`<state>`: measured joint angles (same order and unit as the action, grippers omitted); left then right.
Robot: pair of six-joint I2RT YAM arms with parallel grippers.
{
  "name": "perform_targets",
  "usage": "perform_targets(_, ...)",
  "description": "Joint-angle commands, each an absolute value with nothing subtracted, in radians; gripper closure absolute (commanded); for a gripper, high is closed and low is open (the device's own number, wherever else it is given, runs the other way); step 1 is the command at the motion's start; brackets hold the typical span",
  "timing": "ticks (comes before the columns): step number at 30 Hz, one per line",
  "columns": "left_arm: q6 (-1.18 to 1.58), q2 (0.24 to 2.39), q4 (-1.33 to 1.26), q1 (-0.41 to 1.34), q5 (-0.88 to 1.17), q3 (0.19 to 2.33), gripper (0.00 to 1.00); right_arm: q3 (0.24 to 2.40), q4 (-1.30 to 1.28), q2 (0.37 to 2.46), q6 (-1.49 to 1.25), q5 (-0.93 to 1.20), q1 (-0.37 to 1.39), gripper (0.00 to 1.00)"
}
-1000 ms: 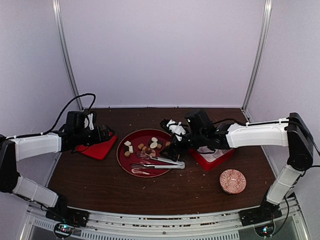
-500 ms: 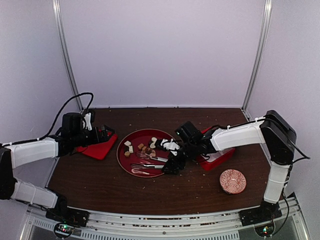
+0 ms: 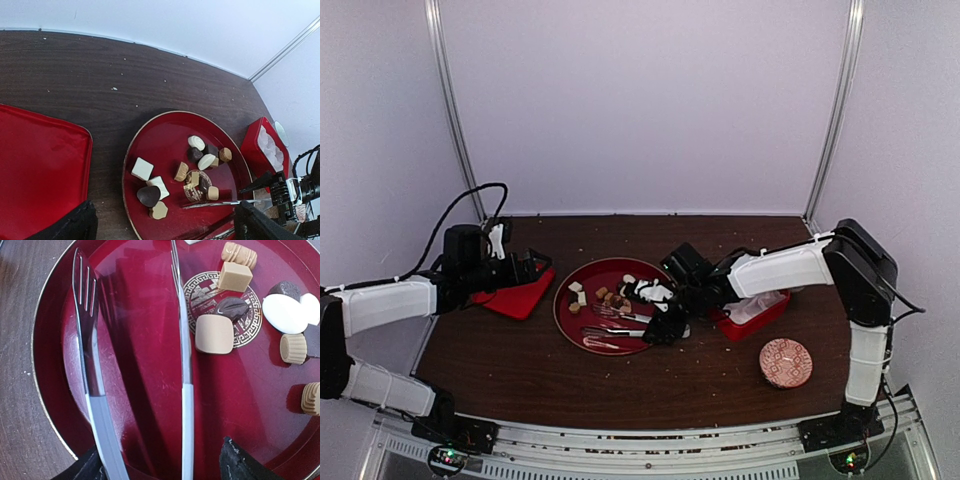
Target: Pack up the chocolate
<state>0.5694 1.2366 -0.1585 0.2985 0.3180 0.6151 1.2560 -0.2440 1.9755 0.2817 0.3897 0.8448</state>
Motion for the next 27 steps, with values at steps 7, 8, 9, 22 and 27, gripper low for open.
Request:
perform_targets(7,0.563,1.253,-0.209,0.304,0.330,0.620,0.02,1.256,-0.216,1.985,0.262,0.388,0.861,0.26)
perform_targets(8,0.564,1.254,-0.208,0.304,0.330,0.620,0.02,1.262,-0.222,1.988,0.263,0.384,0.861,0.26)
perform_targets(9,0.565,1.255,-0.209,0.303,0.329,0.621,0.02,1.273,-0.244,1.997,0.268,0.379,0.860,0.26)
perform_targets(22,0.568,1.266,-0.211,0.303,0.330,0.633,0.02,1.312,-0.283,2.062,0.261,0.346,0.877,0.33)
perform_targets(27,0.574,1.269,-0.215,0.303,0.331,0.635,0.02,1.298,-0.235,2.071,0.225,0.337,0.885,0.33)
